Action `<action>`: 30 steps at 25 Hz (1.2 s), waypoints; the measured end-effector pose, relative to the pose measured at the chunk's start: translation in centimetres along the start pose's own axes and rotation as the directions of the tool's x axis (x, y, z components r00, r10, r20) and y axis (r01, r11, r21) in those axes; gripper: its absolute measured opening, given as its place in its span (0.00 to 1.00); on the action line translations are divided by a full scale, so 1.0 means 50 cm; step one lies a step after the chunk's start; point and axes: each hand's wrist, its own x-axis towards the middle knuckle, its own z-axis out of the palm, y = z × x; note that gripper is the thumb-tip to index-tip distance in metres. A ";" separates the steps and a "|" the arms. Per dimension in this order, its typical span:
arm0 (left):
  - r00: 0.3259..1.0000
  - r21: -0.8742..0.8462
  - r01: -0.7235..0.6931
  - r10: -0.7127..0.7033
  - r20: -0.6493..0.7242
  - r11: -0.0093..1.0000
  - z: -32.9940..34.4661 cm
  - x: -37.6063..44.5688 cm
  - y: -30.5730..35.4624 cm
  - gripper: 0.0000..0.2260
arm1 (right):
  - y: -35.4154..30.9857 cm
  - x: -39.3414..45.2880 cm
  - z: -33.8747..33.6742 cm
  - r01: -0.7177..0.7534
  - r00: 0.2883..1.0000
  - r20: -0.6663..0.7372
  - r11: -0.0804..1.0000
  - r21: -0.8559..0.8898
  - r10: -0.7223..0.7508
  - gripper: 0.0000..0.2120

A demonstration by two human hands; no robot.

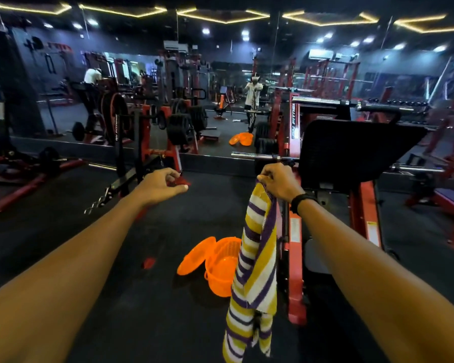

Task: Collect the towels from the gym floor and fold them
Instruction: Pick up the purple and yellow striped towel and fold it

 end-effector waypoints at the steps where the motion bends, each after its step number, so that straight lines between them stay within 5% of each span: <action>1: 1.000 -0.014 0.007 -0.007 -0.003 1.000 0.011 0.049 0.001 0.21 | 0.007 0.042 0.009 0.006 1.000 0.018 1.000 -0.005 -0.006 0.08; 10: 0.998 -0.097 -0.060 0.060 0.001 0.993 0.077 0.396 0.021 0.18 | 0.048 0.386 0.058 -0.001 0.996 -0.087 1.000 0.002 0.002 0.14; 14: 0.990 -0.151 -0.132 0.136 0.019 0.980 0.106 0.543 0.012 0.14 | 0.061 0.515 0.099 -0.110 0.981 -0.132 0.971 0.210 0.140 0.15; 19: 0.950 -0.317 -0.248 0.293 0.103 0.915 0.143 0.758 0.016 0.12 | 0.074 0.687 0.165 -0.189 0.940 -0.180 0.884 0.427 0.288 0.11; 24: 0.877 -0.413 -0.252 0.387 0.285 0.875 0.199 0.913 0.036 0.16 | 0.066 0.827 0.193 -0.195 0.899 -0.271 0.866 0.460 0.345 0.11; 27: 0.813 -0.289 -0.279 0.385 0.436 0.916 0.223 1.000 0.007 0.11 | 0.083 0.891 0.198 -0.174 0.874 -0.294 0.815 0.552 0.386 0.11; 30: 0.677 0.059 -0.411 0.261 0.688 0.910 0.228 1.082 -0.046 0.10 | 0.129 0.934 0.180 -0.160 0.803 -0.378 0.777 0.609 0.461 0.11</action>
